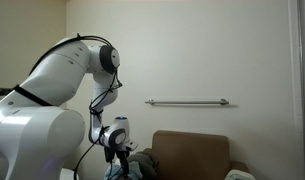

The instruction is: Move the blue towel to the left armrest, move the white towel to the left armrest

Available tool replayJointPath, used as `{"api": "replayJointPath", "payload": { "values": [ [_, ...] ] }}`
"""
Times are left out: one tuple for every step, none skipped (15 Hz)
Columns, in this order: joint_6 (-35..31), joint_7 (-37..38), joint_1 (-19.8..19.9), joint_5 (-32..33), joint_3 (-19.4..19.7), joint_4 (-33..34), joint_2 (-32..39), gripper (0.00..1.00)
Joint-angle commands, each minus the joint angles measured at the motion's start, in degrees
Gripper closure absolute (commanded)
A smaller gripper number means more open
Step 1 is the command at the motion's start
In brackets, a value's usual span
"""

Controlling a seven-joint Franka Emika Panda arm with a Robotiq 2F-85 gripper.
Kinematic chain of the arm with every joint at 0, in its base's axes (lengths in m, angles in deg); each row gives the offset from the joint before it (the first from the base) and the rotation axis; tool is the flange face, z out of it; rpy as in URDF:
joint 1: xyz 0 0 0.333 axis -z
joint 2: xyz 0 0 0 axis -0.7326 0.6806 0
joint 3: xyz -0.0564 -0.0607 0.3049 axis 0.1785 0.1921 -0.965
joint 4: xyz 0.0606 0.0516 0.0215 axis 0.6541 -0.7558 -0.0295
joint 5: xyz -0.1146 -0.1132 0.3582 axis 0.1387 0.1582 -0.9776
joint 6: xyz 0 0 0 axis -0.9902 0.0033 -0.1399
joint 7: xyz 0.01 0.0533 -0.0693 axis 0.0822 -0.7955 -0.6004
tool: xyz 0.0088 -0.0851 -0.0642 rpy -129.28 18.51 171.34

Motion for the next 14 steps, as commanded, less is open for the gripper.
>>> {"api": "replayJointPath", "payload": {
  "values": [
    [-1.6,-1.7,2.6,-1.8,-3.9,-5.8,-6.9,0.0],
    [-2.4,-1.6,2.8,-2.0,-4.7,-6.8,-8.3,0.0],
    [-2.5,-1.2,2.5,-2.2,-4.9,-7.7,-9.5,0.0],
    [-2.0,-0.6,2.1,-2.6,-4.7,-8.7,-11.1,0.0],
    [-0.7,0.1,1.5,-2.9,-4.2,-9.6,-12.9,0.0],
    [0.6,1.6,-0.4,-2.8,-2.1,-10.8,-14.7,0.0],
    [2.3,3.5,-2.5,-2.3,0.5,-11.9,-16.6,0.0],
    [3.7,5.7,-4.4,-1.2,3.3,-13.0,-18.1,0.0],
    [5.1,8.5,-6.6,0.6,6.7,-14.0,-19.1,0.0],
    [7.3,11.7,-8.1,3.3,10.0,-14.6,-20.1,0.0],
    [8.2,14.1,-7.7,5.4,11.2,-15.2,-20.8,0.0],
    [9.6,15.8,-6.5,7.0,11.6,-15.7,-21.6,0.0],
    [10.6,17.6,-5.1,8.8,12.1,-16.2,-22.7,0.0],
    [10.1,18.2,-3.2,9.5,11.9,-17.0,-23.3,0.0]
  ]
}}
